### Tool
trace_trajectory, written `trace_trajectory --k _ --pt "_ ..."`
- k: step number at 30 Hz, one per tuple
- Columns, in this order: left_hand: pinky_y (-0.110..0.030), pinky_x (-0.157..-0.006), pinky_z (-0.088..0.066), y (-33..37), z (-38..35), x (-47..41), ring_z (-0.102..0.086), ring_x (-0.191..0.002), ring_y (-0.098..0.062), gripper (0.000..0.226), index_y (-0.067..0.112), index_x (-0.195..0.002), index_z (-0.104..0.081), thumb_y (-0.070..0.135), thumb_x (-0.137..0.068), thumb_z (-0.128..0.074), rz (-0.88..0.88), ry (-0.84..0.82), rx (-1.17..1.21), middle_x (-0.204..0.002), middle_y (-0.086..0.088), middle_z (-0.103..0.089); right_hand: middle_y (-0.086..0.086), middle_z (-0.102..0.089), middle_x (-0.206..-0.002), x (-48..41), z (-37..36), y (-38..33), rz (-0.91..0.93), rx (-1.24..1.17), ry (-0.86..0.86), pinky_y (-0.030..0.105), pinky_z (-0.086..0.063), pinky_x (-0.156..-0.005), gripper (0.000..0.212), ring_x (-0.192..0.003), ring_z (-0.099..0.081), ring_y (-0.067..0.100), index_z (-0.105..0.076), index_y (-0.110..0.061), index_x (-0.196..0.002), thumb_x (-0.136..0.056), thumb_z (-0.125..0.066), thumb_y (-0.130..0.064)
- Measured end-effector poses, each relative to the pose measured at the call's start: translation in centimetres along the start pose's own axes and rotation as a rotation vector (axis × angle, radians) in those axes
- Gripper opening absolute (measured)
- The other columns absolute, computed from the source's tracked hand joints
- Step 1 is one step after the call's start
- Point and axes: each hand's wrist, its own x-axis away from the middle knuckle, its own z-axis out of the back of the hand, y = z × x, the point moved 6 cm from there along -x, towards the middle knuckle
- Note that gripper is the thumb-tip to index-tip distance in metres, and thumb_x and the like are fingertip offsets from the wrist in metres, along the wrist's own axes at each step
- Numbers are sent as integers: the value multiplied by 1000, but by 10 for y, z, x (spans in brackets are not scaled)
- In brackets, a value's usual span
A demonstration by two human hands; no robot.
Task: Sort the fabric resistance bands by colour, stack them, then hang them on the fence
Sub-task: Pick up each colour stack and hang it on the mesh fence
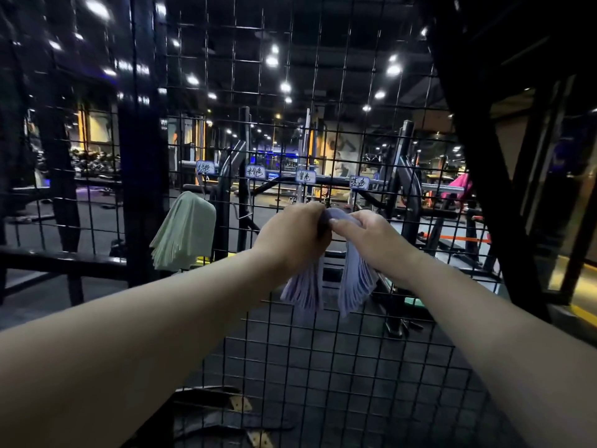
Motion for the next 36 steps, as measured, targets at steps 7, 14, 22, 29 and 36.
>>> trace_trajectory --k 7,14,22,29,36 --pt "-27 -58 -42 1 -8 -10 -59 -69 -19 17 26 -87 -66 33 -95 -53 -16 -35 -75 -75 5 -59 -1 -58 -118 -1 5 11 40 149 -45 37 -47 -94 55 -109 -57 17 -40 -20 -130 -92 -56 -57" --pt "-34 -71 -58 -1 -21 -25 -66 -78 -17 19 27 -103 -73 29 -96 -55 -77 -91 -112 -90 3 -71 8 -52 -117 1 7 3 237 661 45 38 -50 -81 41 -100 -57 26 -32 -19 -128 -99 -48 -44" --pt "-28 -58 -43 5 -13 -67 -66 -75 -20 26 28 -106 -74 23 -98 -50 -113 -40 -221 -91 0 -72 9 -57 -106 -23 24 -26 371 758 156 45 -53 -77 25 -91 -60 32 -46 -14 -114 -92 -55 -20" --pt "-25 -47 -37 -7 -36 -86 -54 -54 -14 30 22 -76 -63 24 -102 -48 -67 -92 -250 -70 1 -62 13 -63 -85 -47 24 -25 335 1040 185 32 -43 -59 9 -77 -63 30 -50 -9 -105 -99 -46 -12" --pt "-28 -54 -46 -17 -65 -96 -59 -60 -14 30 18 -81 -66 31 -102 -49 -32 -168 -230 -70 3 -62 16 -68 -92 -59 14 -8 328 1202 153 35 -43 -58 22 -88 -68 35 -50 -7 -105 -91 -42 7"
